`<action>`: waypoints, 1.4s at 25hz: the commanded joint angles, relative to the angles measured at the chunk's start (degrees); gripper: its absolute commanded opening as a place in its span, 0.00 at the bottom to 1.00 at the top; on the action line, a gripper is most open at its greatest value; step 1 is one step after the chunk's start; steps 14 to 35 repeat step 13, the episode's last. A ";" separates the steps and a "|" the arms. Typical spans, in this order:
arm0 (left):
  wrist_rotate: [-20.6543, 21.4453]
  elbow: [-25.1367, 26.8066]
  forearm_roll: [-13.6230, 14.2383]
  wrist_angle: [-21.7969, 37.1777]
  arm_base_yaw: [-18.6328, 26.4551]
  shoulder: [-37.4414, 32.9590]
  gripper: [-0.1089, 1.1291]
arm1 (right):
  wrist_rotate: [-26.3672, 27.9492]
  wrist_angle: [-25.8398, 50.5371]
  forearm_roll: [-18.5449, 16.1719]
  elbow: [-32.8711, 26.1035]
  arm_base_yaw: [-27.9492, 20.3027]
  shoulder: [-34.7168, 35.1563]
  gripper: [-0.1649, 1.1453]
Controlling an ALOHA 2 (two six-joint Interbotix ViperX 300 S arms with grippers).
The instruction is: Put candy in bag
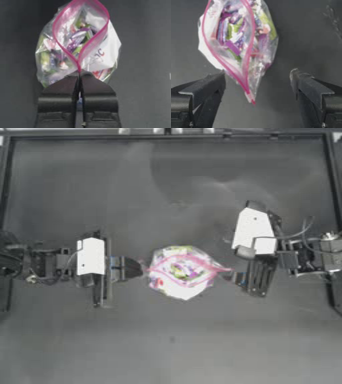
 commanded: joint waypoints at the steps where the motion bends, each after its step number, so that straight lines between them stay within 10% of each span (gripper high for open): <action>1: -0.09 -1.32 -0.26 -0.18 0.00 -2.29 0.67 | 0.09 -0.44 0.09 -0.62 0.09 -1.23 0.90; 5: 0.00 -1.85 -1.32 -0.18 0.35 -2.37 0.94 | 0.00 -0.44 0.09 -0.62 0.09 -1.23 0.90; 35: 0.18 -2.20 -1.23 5.36 1.49 -5.98 0.90 | -0.35 -0.44 -0.35 -0.62 0.09 -2.46 0.90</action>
